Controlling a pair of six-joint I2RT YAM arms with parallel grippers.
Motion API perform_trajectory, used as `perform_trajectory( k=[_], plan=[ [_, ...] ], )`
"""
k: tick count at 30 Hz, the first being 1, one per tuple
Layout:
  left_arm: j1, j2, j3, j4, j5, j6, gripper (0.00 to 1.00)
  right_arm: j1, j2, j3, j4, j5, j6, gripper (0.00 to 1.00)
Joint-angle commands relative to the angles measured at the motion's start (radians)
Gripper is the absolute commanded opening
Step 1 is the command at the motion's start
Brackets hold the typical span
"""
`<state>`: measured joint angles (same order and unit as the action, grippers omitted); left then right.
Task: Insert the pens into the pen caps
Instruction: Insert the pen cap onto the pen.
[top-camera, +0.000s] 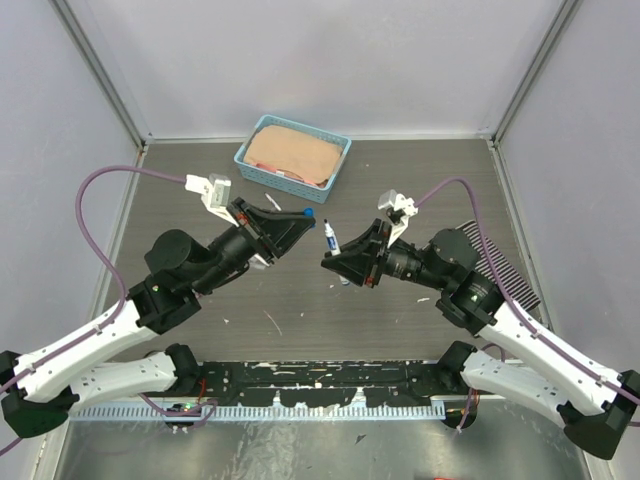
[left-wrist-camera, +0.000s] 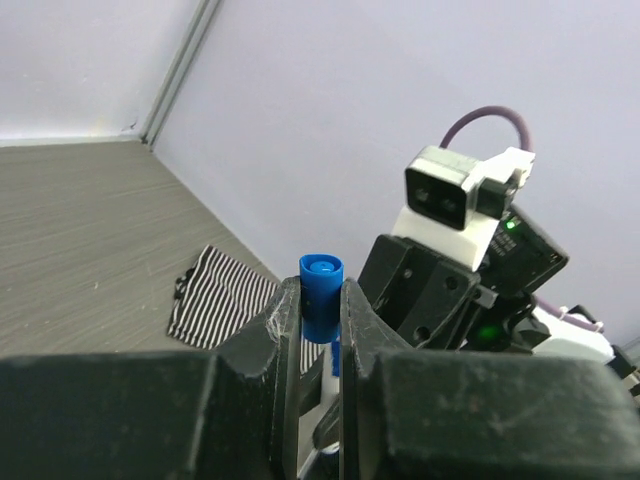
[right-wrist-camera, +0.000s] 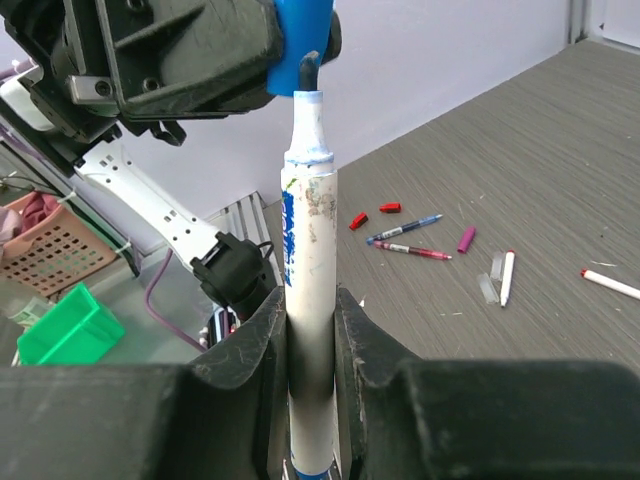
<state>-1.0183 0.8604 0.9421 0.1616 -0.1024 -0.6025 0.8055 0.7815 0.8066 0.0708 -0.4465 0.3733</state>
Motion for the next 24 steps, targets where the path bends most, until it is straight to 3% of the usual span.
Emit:
perform_trajectory(
  k=[1, 24],
  plan=[
    [0.001, -0.003, -0.010, 0.122, 0.002, -0.037, 0.00, 0.023, 0.021, -0.005, 0.098, -0.036, 0.014, 0.01],
    [0.000, -0.001, -0.006, 0.104, -0.022, -0.021, 0.00, 0.066, 0.055, 0.036, 0.100, -0.003, 0.022, 0.01]
  ],
)
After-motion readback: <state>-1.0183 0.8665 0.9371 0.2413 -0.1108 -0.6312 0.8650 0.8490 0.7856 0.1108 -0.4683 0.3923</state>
